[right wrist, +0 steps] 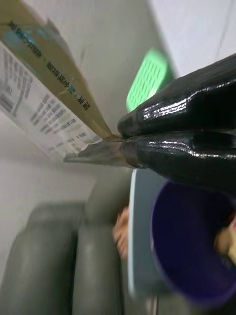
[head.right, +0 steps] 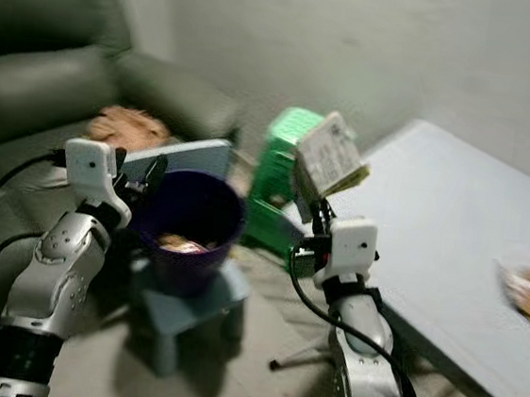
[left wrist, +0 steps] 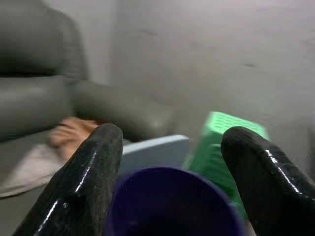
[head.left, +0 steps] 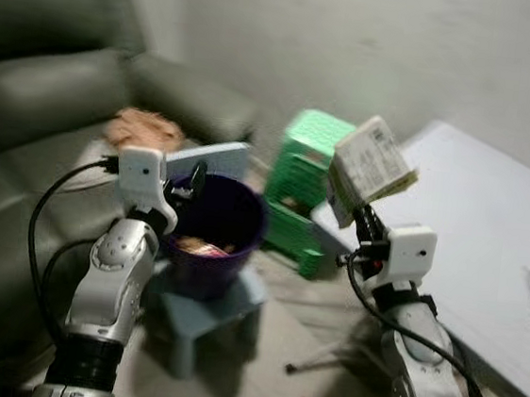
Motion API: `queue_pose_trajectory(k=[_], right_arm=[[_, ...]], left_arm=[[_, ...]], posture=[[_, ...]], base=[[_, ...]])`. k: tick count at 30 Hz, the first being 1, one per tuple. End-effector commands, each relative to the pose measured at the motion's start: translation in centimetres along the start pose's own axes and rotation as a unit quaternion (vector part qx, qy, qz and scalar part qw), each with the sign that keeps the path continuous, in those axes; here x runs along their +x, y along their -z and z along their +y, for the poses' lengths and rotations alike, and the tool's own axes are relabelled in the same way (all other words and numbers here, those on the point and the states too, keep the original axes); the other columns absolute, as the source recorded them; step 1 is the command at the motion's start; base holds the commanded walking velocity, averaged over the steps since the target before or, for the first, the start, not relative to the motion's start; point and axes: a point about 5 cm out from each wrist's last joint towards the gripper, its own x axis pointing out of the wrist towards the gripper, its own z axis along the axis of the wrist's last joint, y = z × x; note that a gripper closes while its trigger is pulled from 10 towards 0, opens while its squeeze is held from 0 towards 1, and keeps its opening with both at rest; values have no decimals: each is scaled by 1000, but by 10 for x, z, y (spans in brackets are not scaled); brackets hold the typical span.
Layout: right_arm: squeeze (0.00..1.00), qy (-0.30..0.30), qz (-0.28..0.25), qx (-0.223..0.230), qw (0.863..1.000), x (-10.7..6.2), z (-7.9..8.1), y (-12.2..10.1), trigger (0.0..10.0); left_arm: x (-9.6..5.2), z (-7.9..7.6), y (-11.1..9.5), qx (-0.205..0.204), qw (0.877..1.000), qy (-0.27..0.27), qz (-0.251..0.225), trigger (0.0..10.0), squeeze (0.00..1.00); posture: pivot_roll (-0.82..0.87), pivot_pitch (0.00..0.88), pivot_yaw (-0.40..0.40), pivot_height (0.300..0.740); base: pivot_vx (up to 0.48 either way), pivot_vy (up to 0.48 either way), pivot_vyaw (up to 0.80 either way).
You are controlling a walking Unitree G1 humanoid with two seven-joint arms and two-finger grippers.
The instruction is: Picking trash to rubbish bin
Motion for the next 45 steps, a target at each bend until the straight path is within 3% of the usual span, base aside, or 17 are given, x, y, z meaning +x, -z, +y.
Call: queue_pose_trajectory(k=[1,11,12,20,45], right_arm=[[0,12,10,-10,1000,-3,-10,3,10000],[0,11,9,-10,1000,-3,-10,3,10000],[0,12,7,6,1000,-3,-10,3,10000],[0,9,8,16,1000,-2,-9,4,10000],[0,-2,13,20,1000,-4,-5,6,10000]], left_arm=[[2,-12,1,1,1000,15,0,10000,0],[3,-12,2,-4,1000,4,9,10000,0],[4,-12,3,-2,1000,1,13,10000,0],[5,-12,4,-4,1000,0,18,10000,0],[7,-11,0,-7,1000,-6,11,10000,0]], posture=[[21,0,-113,740],[21,0,-114,740],[23,0,-113,740],[24,0,-114,740],[23,0,-110,740]], base=[[0,0,800],[0,0,800],[0,0,506],[0,0,0],[378,0,0]])
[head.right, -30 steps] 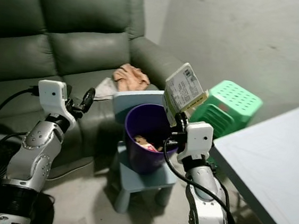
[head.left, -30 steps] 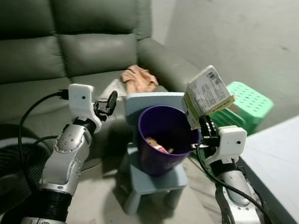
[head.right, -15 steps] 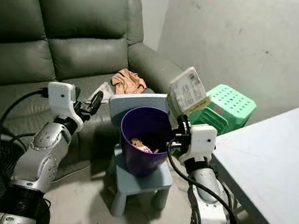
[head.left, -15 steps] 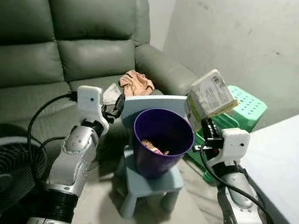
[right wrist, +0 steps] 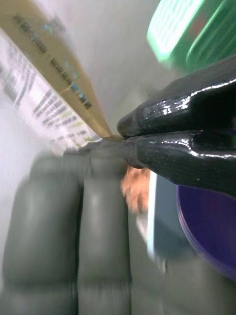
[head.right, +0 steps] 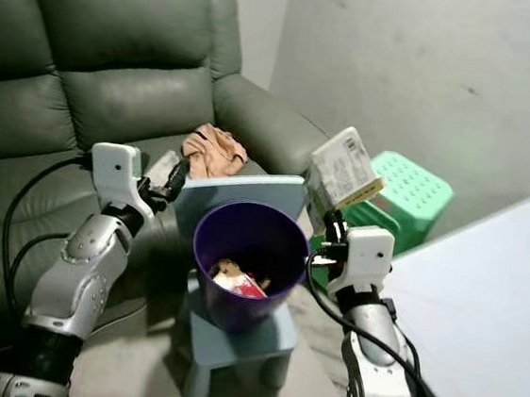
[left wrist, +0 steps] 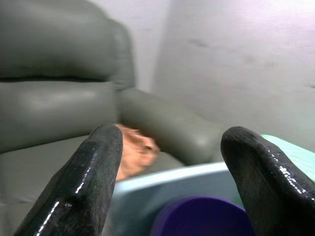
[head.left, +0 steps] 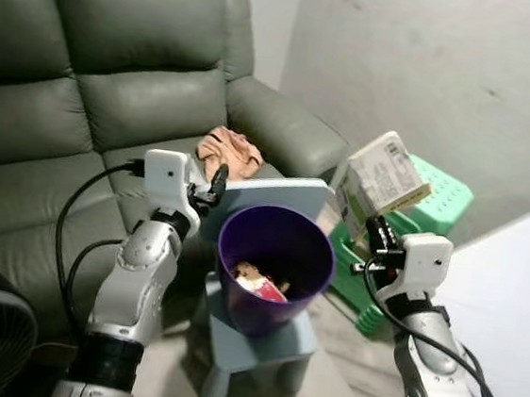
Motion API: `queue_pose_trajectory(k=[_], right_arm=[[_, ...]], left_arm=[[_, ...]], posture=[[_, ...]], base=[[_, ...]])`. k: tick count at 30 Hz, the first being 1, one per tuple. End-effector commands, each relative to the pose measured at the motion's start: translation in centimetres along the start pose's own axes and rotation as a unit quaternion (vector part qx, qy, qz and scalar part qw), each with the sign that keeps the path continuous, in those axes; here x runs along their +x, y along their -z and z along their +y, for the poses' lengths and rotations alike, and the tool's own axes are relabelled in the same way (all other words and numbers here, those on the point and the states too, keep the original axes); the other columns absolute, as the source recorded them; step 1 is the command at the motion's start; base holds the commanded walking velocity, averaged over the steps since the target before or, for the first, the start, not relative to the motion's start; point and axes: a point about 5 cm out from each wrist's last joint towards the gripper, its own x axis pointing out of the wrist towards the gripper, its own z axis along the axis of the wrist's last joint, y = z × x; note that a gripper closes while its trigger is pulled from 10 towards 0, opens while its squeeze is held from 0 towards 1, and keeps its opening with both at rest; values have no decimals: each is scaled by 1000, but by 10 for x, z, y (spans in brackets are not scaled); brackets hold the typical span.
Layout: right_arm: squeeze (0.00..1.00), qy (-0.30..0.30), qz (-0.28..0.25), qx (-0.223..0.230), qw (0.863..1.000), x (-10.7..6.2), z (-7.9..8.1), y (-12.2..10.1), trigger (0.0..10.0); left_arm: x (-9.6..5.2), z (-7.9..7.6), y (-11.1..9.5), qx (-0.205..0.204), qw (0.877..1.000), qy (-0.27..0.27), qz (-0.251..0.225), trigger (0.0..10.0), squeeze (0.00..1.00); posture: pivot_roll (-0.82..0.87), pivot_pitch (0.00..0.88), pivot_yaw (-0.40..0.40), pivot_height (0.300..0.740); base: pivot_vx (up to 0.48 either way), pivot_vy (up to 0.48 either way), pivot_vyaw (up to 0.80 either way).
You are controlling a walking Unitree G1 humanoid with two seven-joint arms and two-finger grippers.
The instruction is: Picking trash to rubbish bin
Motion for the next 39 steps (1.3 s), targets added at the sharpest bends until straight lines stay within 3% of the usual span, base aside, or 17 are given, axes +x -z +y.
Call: queue_pose_trajectory(k=[1,5,11,15,22,28,39], right_arm=[[0,9,1,-8,1000,-2,-8,-1,10000],[0,-8,6,-24,1000,-2,-6,-1,10000],[0,-15,10,-27,999,0,-4,0,10000],[0,-16,16,-10,1000,1,-3,2,10000],[0,-39,34,-23,998,1,1,7,10000],[0,-65,52,-42,996,11,0,12,10000],[0,-93,113,-25,989,32,5,38,10000]], left_arm=[[3,-8,0,-3,1000,12,3,10000,0],[2,-11,1,4,1000,6,0,10000,0],[1,-13,2,8,1000,-2,7,10000,0],[1,-13,2,8,1000,-2,7,10000,0],[-4,-16,7,13,1000,23,11,10000,0],[-18,-31,11,18,997,69,11,10000,0],[-52,-57,22,-3,996,79,27,10000,0]], posture=[[23,0,-110,740],[27,0,-114,740],[35,0,-119,740],[40,0,-124,740],[43,0,-130,740],[56,0,-145,740],[73,7,-191,740]], base=[[394,0,0],[260,0,0],[0,0,800],[0,0,0],[0,0,0],[0,0,0],[0,0,0]])
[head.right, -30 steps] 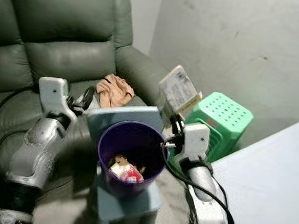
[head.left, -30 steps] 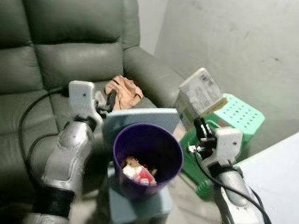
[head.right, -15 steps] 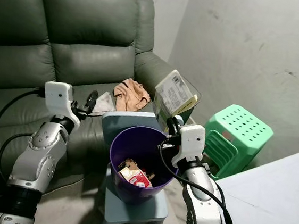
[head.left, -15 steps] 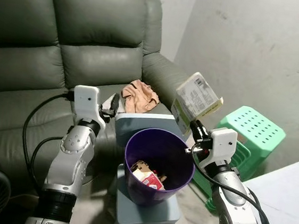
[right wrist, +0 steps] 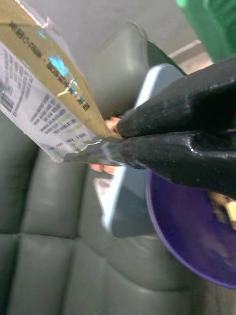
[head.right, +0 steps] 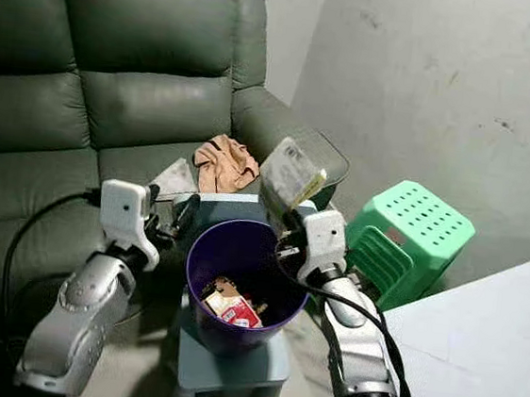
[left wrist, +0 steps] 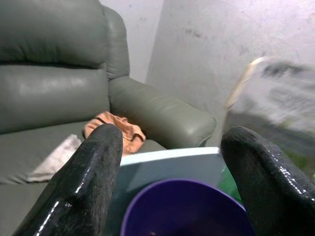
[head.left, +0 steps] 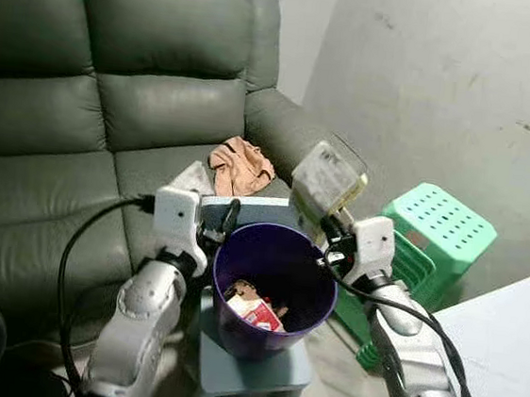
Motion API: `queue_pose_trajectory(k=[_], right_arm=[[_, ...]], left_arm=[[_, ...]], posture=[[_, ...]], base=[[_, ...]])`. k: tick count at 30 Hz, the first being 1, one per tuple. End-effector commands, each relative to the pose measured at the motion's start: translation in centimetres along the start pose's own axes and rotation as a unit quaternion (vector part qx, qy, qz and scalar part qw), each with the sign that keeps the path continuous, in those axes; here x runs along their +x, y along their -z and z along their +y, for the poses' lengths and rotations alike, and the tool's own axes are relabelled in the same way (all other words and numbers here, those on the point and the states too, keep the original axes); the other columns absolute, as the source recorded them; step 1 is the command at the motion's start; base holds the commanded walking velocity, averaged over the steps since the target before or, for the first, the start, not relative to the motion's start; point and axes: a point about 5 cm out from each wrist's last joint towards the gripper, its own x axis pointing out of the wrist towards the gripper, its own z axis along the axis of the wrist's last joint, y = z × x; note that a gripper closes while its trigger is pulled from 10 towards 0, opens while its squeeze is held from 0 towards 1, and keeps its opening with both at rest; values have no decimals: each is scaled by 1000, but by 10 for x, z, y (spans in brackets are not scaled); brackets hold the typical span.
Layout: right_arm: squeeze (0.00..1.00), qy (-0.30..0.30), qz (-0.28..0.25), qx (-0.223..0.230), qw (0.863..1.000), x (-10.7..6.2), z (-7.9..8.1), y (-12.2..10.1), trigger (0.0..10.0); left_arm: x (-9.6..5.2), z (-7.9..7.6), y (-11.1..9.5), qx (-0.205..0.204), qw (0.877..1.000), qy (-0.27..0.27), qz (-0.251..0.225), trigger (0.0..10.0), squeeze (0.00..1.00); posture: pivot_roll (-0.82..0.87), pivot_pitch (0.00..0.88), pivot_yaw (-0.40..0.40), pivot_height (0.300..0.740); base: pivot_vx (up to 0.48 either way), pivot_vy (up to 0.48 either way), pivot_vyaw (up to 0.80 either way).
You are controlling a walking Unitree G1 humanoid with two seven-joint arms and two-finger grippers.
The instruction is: Picking trash to rubbish bin
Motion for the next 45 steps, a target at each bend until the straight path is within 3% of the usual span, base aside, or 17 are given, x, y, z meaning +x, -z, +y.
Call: queue_pose_trajectory(k=[1,7,9,14,22,23,24,25,26,45], right_arm=[[0,-4,6,-7,1000,6,0,0,10000],[0,-22,27,0,999,20,10,8,10000],[0,-30,41,0,999,26,12,12,10000],[0,-18,64,7,998,36,10,15,10000],[0,16,88,8,996,43,4,18,10000],[365,16,87,13,996,44,4,17,10000],[600,19,86,12,996,46,3,16,10000],[600,19,86,12,996,46,3,16,10000],[1000,17,88,22,996,46,4,17,10000],[1000,27,82,30,996,46,-5,16,10000]], left_arm=[[-3,-11,-1,0,1000,10,1,10000,0],[-14,-23,1,-3,1000,16,11,10000,0],[-20,-33,-2,-21,999,24,7,10000,0],[-28,-48,-7,-45,998,47,-3,10000,0],[-31,-54,-11,-51,997,52,-2,10000,0],[-31,-53,-11,-51,997,51,-3,10000,0],[-31,-52,-13,-50,998,50,-5,10000,0],[-31,-52,-13,-50,998,50,-5,10000,0],[-31,-50,-14,-50,998,47,-6,10000,0],[-23,-40,-19,-43,998,33,-19,10000,0]], posture=[[73,7,-191,740],[82,59,-213,740],[101,87,-231,740],[121,94,-243,740],[156,89,-254,740],[160,89,-256,740],[166,89,-260,740],[166,89,-260,740],[166,90,-260,740],[169,66,-257,740]], base=[[0,0,0],[0,0,0],[0,0,0],[0,0,0],[0,0,0],[0,0,0],[0,0,0],[0,0,0],[0,0,0],[0,0,0]])
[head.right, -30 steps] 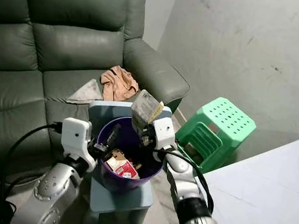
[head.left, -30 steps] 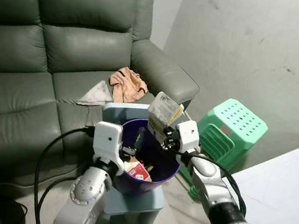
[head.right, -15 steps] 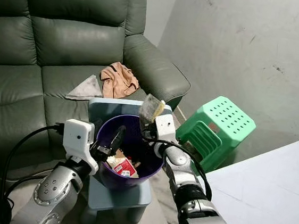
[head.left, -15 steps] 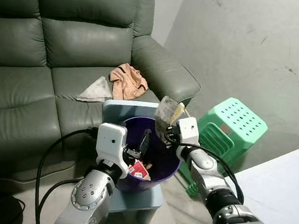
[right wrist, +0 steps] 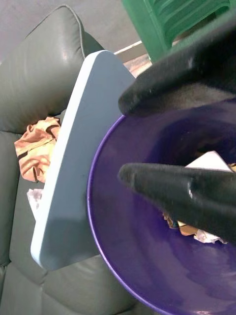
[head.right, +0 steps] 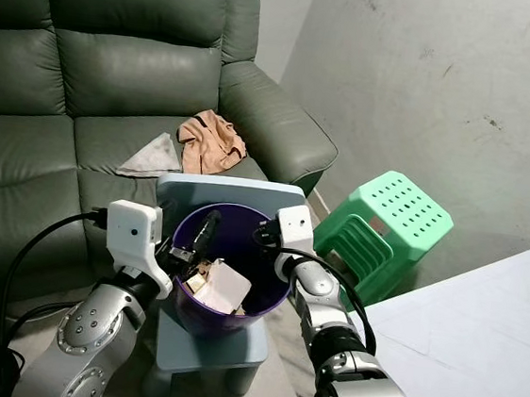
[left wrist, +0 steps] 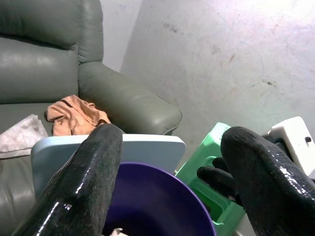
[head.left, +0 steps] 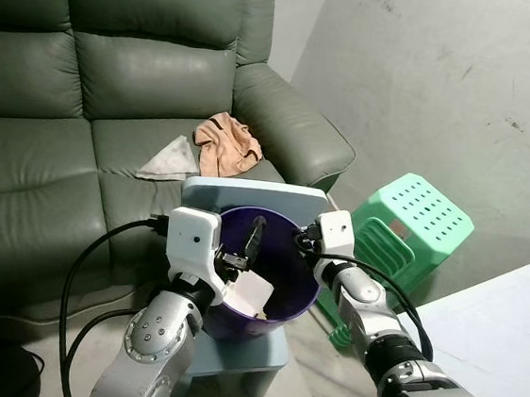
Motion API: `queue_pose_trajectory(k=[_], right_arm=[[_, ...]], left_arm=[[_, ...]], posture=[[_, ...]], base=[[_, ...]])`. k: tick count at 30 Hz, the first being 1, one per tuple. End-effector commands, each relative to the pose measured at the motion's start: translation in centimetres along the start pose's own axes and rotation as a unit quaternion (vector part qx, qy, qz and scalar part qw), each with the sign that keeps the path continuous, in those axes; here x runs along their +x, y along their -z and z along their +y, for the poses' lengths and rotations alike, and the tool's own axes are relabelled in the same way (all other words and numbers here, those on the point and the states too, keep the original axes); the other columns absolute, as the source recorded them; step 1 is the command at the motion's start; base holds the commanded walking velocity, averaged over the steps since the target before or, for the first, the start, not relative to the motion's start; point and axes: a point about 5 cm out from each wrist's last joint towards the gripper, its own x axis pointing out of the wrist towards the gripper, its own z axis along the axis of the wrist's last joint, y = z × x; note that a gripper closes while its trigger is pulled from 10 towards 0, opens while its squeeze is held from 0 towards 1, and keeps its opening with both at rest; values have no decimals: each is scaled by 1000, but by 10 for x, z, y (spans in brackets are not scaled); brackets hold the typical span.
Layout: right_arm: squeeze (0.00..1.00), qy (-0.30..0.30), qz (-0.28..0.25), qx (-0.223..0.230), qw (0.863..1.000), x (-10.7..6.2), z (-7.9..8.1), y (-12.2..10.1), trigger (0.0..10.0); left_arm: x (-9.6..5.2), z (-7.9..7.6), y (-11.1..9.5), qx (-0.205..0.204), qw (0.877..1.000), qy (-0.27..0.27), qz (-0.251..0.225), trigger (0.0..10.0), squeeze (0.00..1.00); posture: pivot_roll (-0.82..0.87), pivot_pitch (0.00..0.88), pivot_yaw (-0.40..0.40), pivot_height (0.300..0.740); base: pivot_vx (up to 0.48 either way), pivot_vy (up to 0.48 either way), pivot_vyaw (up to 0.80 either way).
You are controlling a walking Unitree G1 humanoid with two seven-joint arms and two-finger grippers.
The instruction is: Picking trash to rubbish bin
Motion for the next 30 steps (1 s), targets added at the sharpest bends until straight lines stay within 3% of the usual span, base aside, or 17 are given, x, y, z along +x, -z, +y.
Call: queue_pose_trajectory(k=[1,6,10,14,22,30], right_arm=[[1000,16,-11,-1,1000,0,-12,-7,10000],[1000,19,-33,1,999,0,-17,-16,10000],[1000,36,-67,41,996,-6,-28,-18,10000],[1000,43,-86,52,994,-12,-36,-15,10000],[1000,75,-136,51,986,-35,-58,-9,10000],[1000,117,-179,43,976,-62,-73,-7,10000]], left_arm=[[5,-7,-2,-14,1000,6,-6,10000,0],[12,-2,-5,-4,1000,7,-16,10000,0],[18,10,-11,5,1000,1,-29,10000,0],[23,20,-14,14,999,-4,-38,10000,0],[40,38,-21,42,998,-10,-53,10000,0],[56,74,-21,70,994,-70,-36,10000,0]], posture=[[168,61,-256,740],[166,33,-248,740],[160,0,-240,740],[147,0,-226,740],[90,0,-181,740],[40,0,-132,740]], base=[[0,0,0],[0,0,0],[0,0,0],[0,0,0],[0,0,0],[0,0,0]])
